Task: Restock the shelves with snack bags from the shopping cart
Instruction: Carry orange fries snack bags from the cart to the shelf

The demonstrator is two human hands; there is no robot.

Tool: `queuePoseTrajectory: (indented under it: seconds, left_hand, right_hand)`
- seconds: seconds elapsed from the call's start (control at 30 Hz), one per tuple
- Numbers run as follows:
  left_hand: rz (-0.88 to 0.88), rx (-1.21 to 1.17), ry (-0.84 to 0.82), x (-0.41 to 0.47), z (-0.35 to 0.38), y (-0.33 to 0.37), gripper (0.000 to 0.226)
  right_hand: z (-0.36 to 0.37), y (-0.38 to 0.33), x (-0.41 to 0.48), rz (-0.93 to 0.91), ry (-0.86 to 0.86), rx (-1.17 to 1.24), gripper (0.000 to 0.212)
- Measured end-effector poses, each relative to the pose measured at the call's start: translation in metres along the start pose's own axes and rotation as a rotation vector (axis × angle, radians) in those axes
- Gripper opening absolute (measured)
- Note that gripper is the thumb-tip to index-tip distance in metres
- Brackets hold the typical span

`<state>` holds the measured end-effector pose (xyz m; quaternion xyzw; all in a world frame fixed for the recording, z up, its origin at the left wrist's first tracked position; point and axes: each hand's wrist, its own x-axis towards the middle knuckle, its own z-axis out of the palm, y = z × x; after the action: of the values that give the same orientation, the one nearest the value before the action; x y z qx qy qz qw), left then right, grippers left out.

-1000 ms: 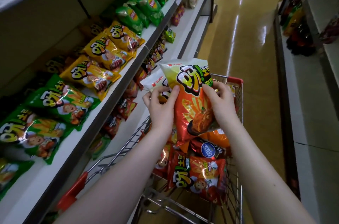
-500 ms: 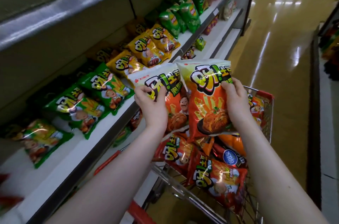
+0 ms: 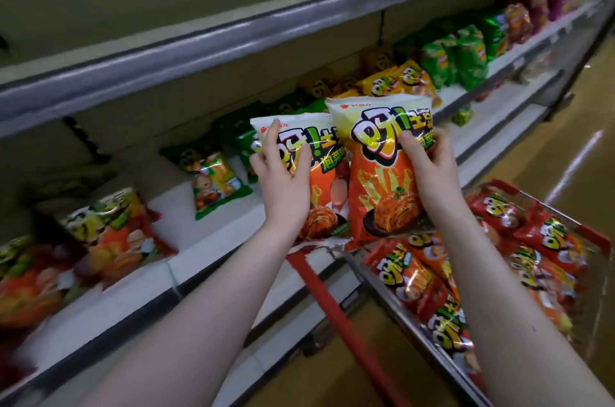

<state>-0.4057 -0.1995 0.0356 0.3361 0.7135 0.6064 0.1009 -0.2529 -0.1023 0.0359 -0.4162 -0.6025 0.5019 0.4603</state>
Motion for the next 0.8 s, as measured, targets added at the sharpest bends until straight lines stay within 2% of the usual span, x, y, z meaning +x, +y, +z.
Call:
queuePoseTrajectory:
  seconds: [0.17, 0.47, 0.7, 0.8]
  left_hand:
    - [-0.019, 0.022, 0.139, -0.008, -0.098, -0.021, 0.051]
    - [-0.072, 0.112, 0.413, -0.047, -0.272, -0.064, 0.051]
    - [-0.129, 0.145, 0.539, -0.072, -0.359, -0.087, 0.051]
    - [-0.146, 0.123, 0.571, -0.072, -0.376, -0.097, 0.052]
  right_hand:
    - [0.081, -0.016, -0.043, -0.033, -0.169, -0.023, 0.060]
    - [0.223, -0.037, -0.144, -0.064, -0.467, -0.012, 0.090]
    - [0.295, -0.041, -0.198, -0.073, -0.577, -0.012, 0.100]
    - [0.312, -0.039, -0.204, -0.081, -0.592, -0.015, 0.096]
